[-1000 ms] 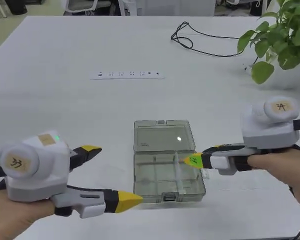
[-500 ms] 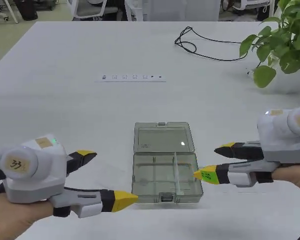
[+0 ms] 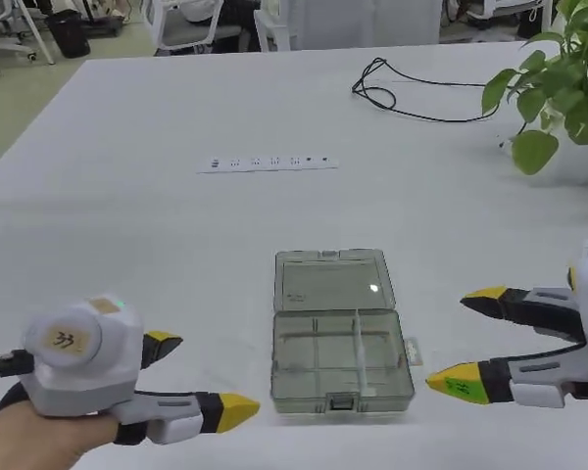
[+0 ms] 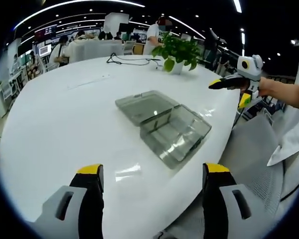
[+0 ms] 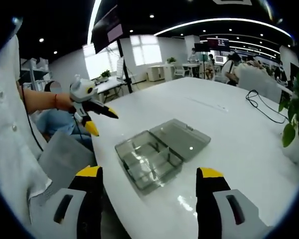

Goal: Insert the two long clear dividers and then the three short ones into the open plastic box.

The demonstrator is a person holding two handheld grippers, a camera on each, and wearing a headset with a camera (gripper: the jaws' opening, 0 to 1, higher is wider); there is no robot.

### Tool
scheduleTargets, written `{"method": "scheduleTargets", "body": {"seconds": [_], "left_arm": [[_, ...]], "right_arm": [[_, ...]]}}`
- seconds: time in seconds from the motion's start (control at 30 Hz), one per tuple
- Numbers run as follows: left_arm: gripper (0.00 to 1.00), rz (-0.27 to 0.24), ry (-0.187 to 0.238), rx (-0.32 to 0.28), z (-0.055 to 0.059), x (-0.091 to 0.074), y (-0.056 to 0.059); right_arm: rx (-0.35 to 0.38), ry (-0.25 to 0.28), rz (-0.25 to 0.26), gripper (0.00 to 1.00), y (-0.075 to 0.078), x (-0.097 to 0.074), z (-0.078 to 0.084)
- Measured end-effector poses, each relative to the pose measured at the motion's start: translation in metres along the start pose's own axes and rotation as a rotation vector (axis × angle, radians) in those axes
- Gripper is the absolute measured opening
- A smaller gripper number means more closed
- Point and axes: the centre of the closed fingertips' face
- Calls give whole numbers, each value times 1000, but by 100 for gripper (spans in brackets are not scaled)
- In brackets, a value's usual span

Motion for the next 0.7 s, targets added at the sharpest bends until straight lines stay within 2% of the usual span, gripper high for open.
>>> {"method": "scheduleTargets", "body": {"seconds": [0.03, 0.1, 0.23, 0.4, 0.5, 0.53, 0.7], "left_arm": [[81, -10, -25, -14, 4, 0, -2], [77, -21, -34, -8, 6, 5, -8], [71, -68, -113, -59, 18, 11, -19], [61, -115, -196, -61, 29, 20, -28], [59, -138, -209, -71, 31, 27, -32], [57, -158, -233, -80, 35, 27, -36], [50, -185, -263, -102, 42, 30, -41]], "right_arm": [[-5, 5, -2, 77, 0, -1, 1], [-22, 15, 0, 78, 2, -3, 4], [-42, 21, 1, 79, 4, -6, 10], [-33, 43, 7, 79, 8, -8, 13], [-30, 48, 11, 79, 9, -9, 13], [-27, 49, 12, 79, 9, -9, 14], [-17, 65, 18, 78, 10, -10, 15]]}}
Point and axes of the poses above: the centre of the closed fingertips' face, and the gripper's own axes: x roughly forward along the fingers, y roughly to its right, z roughly out of its underside, and after that the axes turned 10 degrees about z, right-handed
